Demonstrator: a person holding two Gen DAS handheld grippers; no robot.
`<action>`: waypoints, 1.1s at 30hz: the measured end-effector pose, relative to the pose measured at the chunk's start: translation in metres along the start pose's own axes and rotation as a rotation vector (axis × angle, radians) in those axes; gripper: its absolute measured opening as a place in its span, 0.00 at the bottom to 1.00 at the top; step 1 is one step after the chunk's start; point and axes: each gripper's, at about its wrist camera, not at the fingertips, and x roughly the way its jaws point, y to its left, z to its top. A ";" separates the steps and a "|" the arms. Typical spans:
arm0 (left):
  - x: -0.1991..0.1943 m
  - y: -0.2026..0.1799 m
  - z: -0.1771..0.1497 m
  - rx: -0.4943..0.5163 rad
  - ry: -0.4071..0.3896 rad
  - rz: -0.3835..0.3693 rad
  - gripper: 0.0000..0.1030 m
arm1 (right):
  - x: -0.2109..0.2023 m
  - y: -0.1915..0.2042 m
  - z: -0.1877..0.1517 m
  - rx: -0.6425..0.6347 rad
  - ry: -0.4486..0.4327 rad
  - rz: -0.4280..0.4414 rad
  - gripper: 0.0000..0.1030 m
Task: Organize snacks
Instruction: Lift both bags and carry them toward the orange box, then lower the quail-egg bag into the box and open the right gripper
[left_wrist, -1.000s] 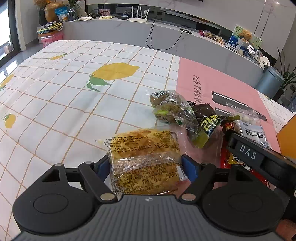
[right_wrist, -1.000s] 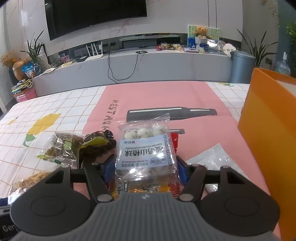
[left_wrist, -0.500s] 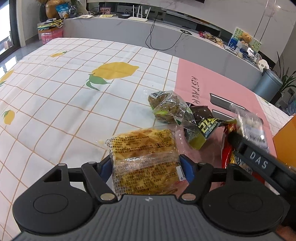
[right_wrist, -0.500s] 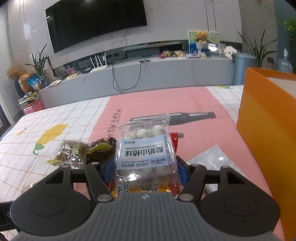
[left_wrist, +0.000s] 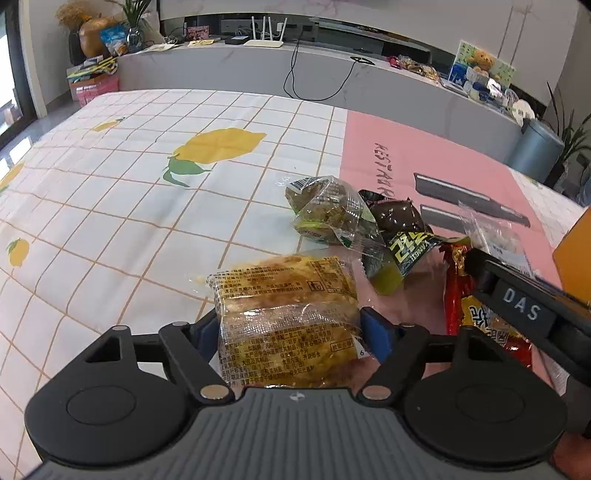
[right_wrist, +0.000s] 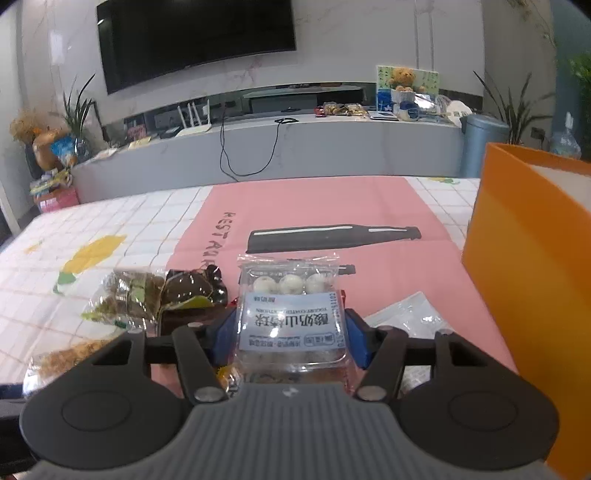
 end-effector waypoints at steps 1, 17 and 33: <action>-0.001 0.001 0.000 -0.010 -0.002 -0.010 0.82 | -0.001 -0.001 0.000 0.009 -0.008 0.001 0.57; -0.044 0.016 0.010 -0.073 -0.089 -0.172 0.72 | -0.040 -0.002 0.016 0.008 -0.125 0.015 0.57; -0.143 0.005 0.026 -0.054 -0.276 -0.333 0.72 | -0.144 -0.032 0.051 0.067 -0.309 0.134 0.57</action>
